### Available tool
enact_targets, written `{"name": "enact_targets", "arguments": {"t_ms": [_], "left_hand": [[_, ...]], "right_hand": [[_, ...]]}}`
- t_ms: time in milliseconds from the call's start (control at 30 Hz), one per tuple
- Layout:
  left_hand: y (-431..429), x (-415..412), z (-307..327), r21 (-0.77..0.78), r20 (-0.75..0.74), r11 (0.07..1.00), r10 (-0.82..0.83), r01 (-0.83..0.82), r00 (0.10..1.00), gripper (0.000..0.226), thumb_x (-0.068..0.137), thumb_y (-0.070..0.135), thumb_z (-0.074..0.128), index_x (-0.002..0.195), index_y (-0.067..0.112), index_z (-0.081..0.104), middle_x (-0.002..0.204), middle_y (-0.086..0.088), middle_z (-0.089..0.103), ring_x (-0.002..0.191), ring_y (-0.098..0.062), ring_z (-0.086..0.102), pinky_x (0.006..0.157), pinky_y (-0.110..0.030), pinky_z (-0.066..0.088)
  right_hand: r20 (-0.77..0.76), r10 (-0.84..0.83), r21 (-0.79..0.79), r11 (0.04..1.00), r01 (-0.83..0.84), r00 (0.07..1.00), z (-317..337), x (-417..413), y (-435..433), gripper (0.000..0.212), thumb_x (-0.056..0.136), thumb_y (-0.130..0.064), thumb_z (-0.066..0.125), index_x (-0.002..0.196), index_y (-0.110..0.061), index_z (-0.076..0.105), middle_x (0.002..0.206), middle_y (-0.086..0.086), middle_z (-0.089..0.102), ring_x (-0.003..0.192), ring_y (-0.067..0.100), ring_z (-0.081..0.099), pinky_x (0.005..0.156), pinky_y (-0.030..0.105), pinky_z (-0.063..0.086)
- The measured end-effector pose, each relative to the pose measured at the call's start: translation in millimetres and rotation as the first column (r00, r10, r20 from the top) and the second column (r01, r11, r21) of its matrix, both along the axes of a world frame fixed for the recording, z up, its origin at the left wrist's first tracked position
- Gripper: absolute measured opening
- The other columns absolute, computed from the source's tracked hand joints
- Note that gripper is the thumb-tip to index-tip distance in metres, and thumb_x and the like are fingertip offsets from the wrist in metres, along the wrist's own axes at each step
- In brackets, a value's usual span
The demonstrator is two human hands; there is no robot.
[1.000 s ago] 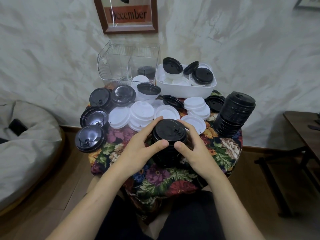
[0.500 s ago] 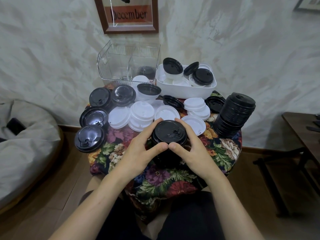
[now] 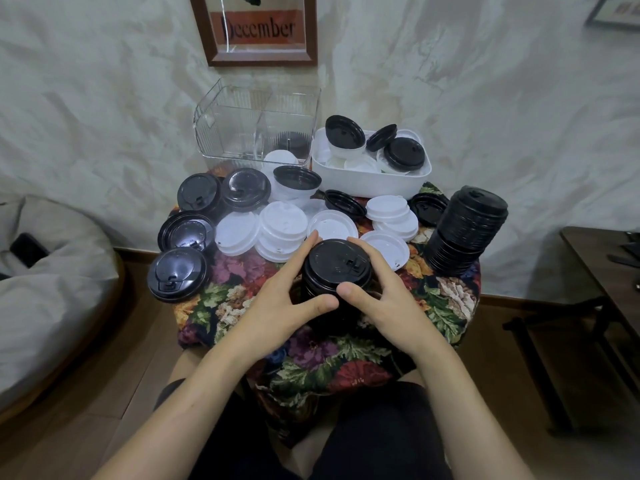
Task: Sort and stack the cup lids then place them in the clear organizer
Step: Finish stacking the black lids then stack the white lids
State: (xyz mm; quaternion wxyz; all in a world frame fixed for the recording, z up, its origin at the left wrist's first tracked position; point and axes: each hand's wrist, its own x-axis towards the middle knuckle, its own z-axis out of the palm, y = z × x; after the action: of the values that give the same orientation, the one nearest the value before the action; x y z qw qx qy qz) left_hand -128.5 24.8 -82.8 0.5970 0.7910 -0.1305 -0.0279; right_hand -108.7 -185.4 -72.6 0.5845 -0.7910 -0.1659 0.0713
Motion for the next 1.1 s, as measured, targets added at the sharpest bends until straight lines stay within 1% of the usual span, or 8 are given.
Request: {"name": "enact_targets", "arguments": {"t_ms": [133,167,300,533,667,800,933,1100], "left_hand": [[3,2,-2,-0.044,-0.039,0.999,0.000,-0.002,0.999,0.101,0.079,0.047,0.086,0.161,0.046,0.026,0.150,0.028,0.052,0.141,0.002,0.047,0.123,-0.041,0.034],[3,3,-2,-0.053,-0.047,0.999,-0.002,-0.001,0.999,0.101,0.078,0.046,0.086,0.161,0.045,0.027,0.150,0.026,0.053,0.141,0.001,0.048,0.122,-0.043,0.034],[4,5,-1,-0.056,-0.048,0.998,-0.002,-0.001,0.999,0.100,0.077,0.044,0.086,0.160,0.041,0.031,0.149,0.025,0.054,0.139,0.001,0.049,0.122,-0.044,0.036],[5,8,-1,-0.037,-0.061,0.999,-0.015,0.013,0.998,0.097,0.079,0.043,0.086,0.160,0.042,0.032,0.151,0.021,0.054,0.140,-0.002,0.049,0.122,-0.047,0.036],[6,9,0,-0.040,-0.064,0.999,-0.016,0.014,0.998,0.095,0.082,0.035,0.086,0.160,0.039,0.032,0.151,0.022,0.053,0.140,-0.001,0.049,0.122,-0.046,0.035],[6,8,0,-0.046,-0.062,0.999,-0.024,0.021,0.998,0.094,0.083,0.031,0.085,0.160,0.039,0.032,0.151,0.022,0.053,0.140,0.000,0.049,0.122,-0.044,0.036],[6,9,0,-0.059,-0.048,0.998,-0.016,0.014,0.999,0.096,0.080,0.036,0.089,0.158,0.046,0.032,0.150,0.027,0.052,0.140,0.002,0.047,0.122,-0.037,0.035],[4,8,2,-0.073,-0.055,0.997,-0.029,0.025,0.998,0.091,0.082,0.026,0.084,0.158,0.040,0.036,0.148,0.023,0.055,0.137,0.001,0.052,0.117,-0.031,0.040]], "right_hand": [[0.017,0.006,-0.003,1.000,-0.006,1.000,3,5,-3,0.070,0.089,-0.043,0.077,0.151,-0.037,0.045,0.142,-0.024,0.060,0.134,-0.001,0.054,0.112,0.024,0.042],[0.018,0.007,0.001,1.000,-0.007,1.000,3,6,-3,0.070,0.088,-0.040,0.077,0.151,-0.035,0.046,0.141,-0.022,0.061,0.133,0.000,0.055,0.111,0.026,0.043],[0.020,0.006,0.026,1.000,-0.006,1.000,6,7,-4,0.071,0.088,-0.032,0.080,0.151,-0.028,0.048,0.135,-0.023,0.065,0.129,0.000,0.059,0.101,0.014,0.045],[0.011,0.002,0.008,1.000,-0.002,1.000,12,10,-8,0.076,0.084,-0.036,0.083,0.151,-0.032,0.049,0.136,-0.021,0.066,0.128,0.000,0.060,0.106,0.020,0.047],[0.026,0.030,-0.042,0.999,-0.029,0.999,16,10,-9,0.078,0.084,-0.037,0.082,0.153,-0.036,0.047,0.141,-0.026,0.060,0.132,-0.004,0.055,0.110,0.019,0.044],[0.020,0.053,-0.092,0.994,-0.051,0.998,17,12,-10,0.068,0.090,-0.025,0.081,0.150,-0.037,0.050,0.134,-0.029,0.062,0.128,-0.003,0.058,0.110,0.024,0.046],[0.025,0.060,-0.104,0.993,-0.057,0.998,16,14,-10,0.068,0.089,-0.028,0.080,0.149,-0.038,0.050,0.134,-0.030,0.062,0.127,-0.004,0.058,0.107,0.018,0.045],[0.013,0.064,-0.107,0.992,-0.062,0.998,16,13,-10,0.067,0.091,-0.023,0.080,0.149,-0.037,0.049,0.131,-0.033,0.061,0.126,-0.005,0.058,0.104,0.016,0.046]]}}
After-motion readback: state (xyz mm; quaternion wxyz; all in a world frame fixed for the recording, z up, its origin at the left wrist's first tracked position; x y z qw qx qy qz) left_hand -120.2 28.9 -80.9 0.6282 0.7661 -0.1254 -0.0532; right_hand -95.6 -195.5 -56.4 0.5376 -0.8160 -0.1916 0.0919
